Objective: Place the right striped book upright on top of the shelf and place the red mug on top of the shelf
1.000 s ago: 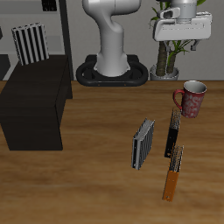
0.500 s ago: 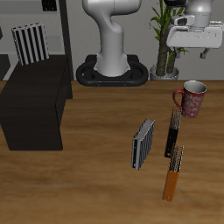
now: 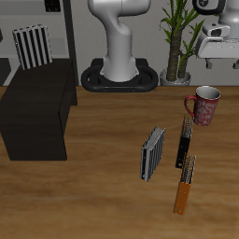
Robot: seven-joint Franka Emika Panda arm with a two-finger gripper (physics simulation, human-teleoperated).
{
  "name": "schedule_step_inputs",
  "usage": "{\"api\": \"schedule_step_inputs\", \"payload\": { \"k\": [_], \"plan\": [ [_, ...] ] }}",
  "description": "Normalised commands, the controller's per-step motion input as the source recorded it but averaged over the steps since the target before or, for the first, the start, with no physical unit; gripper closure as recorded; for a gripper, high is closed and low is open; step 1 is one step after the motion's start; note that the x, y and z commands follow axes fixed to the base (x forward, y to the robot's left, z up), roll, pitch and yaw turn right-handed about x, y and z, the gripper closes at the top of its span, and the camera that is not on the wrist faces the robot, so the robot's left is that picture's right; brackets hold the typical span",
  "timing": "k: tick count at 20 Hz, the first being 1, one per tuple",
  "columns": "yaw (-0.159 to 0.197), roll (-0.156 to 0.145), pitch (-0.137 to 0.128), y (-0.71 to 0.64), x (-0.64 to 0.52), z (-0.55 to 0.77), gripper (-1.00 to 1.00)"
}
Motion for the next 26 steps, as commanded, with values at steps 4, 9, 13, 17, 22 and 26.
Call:
{"api": "schedule_step_inputs", "payload": {
  "k": [4,9,13,17,22,26],
  "plan": [
    [-0.023,-0.024,0.051,0.25,0.02,-0.23,-1.00],
    [-0.040,0.000,0.012,0.16,-0.12,-0.16,-1.00],
    [-0.003,0.011,-0.008,0.09,-0.02,-0.09,-1.00],
    [-0.041,0.017,-0.003,-0.15,0.07,-0.32,-1.00],
    [-0.013,0.043,0.021,-0.13,0.02,-0.20,-1.00],
    [0.000,-0.004,0.020,-0.05,0.01,-0.15,-1.00]
  ]
}}
